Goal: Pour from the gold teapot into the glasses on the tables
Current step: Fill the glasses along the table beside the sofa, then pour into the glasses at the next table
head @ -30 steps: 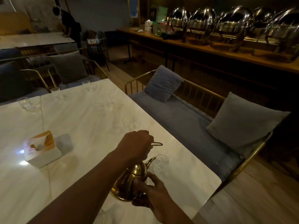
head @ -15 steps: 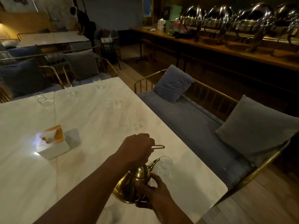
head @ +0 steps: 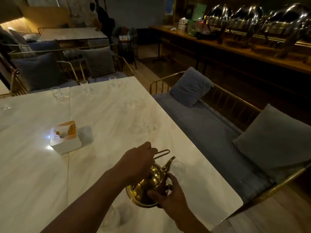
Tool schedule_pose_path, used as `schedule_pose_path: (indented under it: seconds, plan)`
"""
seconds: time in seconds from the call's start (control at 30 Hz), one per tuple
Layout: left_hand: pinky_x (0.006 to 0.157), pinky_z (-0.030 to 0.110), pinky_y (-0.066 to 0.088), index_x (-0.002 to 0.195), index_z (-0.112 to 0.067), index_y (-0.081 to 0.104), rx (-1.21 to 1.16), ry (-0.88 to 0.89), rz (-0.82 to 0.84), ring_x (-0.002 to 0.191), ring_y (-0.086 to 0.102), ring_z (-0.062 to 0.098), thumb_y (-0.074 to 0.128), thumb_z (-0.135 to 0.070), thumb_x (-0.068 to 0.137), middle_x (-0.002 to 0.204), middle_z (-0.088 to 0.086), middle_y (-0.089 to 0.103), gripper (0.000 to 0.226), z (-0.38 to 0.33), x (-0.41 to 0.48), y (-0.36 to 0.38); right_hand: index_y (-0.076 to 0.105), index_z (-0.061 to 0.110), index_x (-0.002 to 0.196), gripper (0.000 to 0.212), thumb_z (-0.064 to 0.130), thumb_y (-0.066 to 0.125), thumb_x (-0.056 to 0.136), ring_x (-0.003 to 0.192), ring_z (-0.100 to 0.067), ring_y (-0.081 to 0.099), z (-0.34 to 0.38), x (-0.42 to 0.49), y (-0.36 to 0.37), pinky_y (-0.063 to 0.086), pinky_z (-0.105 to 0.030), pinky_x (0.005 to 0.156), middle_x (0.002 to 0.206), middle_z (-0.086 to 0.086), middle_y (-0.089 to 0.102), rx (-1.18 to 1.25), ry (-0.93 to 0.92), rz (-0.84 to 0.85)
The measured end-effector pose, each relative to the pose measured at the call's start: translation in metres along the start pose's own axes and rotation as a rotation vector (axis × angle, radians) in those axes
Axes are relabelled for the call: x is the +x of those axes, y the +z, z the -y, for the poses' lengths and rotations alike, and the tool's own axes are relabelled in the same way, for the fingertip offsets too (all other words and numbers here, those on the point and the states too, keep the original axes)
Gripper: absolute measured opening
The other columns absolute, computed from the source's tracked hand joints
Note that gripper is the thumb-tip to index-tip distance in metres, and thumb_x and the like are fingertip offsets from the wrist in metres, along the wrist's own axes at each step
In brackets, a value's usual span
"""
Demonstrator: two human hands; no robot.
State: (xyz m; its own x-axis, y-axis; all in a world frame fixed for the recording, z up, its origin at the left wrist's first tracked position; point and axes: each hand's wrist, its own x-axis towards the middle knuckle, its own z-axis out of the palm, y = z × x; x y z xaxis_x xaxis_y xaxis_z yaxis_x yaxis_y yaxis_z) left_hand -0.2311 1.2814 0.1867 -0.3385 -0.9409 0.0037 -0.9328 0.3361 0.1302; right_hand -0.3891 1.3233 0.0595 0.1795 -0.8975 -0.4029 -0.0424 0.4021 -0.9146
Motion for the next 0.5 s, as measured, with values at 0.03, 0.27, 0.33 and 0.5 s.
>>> schedule_pose_path:
  seconds: [0.03, 0.27, 0.33, 0.5]
  plan:
    - [0.074, 0.036, 0.058, 0.135, -0.019, 0.051, -0.001, 0.008, -0.010, 0.088, 0.062, 0.018, 0.058, -0.023, 0.095, 0.119, -0.001, 0.051, 0.040, 0.001, -0.002, -0.001, 0.036, 0.043, 0.144, 0.118, 0.047, 0.098, 0.043, 0.126, -0.025, 0.053, 0.002, 0.001, 0.000, 0.055, -0.054, 0.099, 0.136, 0.006, 0.049, 0.002, -0.012, 0.005]
    - [0.072, 0.029, 0.057, 0.141, -0.023, 0.045, -0.068, 0.008, -0.162, 0.086, 0.062, 0.014, 0.054, -0.029, 0.098, 0.124, -0.003, 0.050, 0.044, 0.008, 0.003, -0.018, 0.038, 0.047, 0.137, 0.095, 0.031, 0.094, 0.063, 0.126, -0.018, 0.049, 0.034, 0.006, -0.007, 0.052, -0.053, 0.104, 0.122, 0.021, 0.048, -0.088, -0.105, -0.005]
    - [0.072, 0.028, 0.055, 0.141, -0.024, 0.044, -0.084, -0.001, -0.215, 0.087, 0.062, 0.015, 0.050, -0.032, 0.100, 0.125, -0.001, 0.051, 0.043, 0.008, 0.007, -0.025, 0.038, 0.042, 0.142, 0.099, 0.028, 0.095, 0.062, 0.132, -0.023, 0.049, 0.045, 0.011, -0.010, 0.052, -0.053, 0.105, 0.128, 0.017, 0.049, -0.104, -0.119, -0.018]
    - [0.072, 0.023, 0.052, 0.146, -0.022, 0.039, -0.084, -0.057, -0.289, 0.090, 0.061, 0.014, 0.048, -0.032, 0.100, 0.132, -0.001, 0.048, 0.047, 0.011, 0.021, -0.035, 0.042, 0.042, 0.140, 0.096, 0.023, 0.095, 0.063, 0.136, -0.023, 0.046, 0.071, 0.037, -0.024, 0.048, -0.048, 0.109, 0.140, 0.008, 0.052, -0.177, -0.175, 0.011]
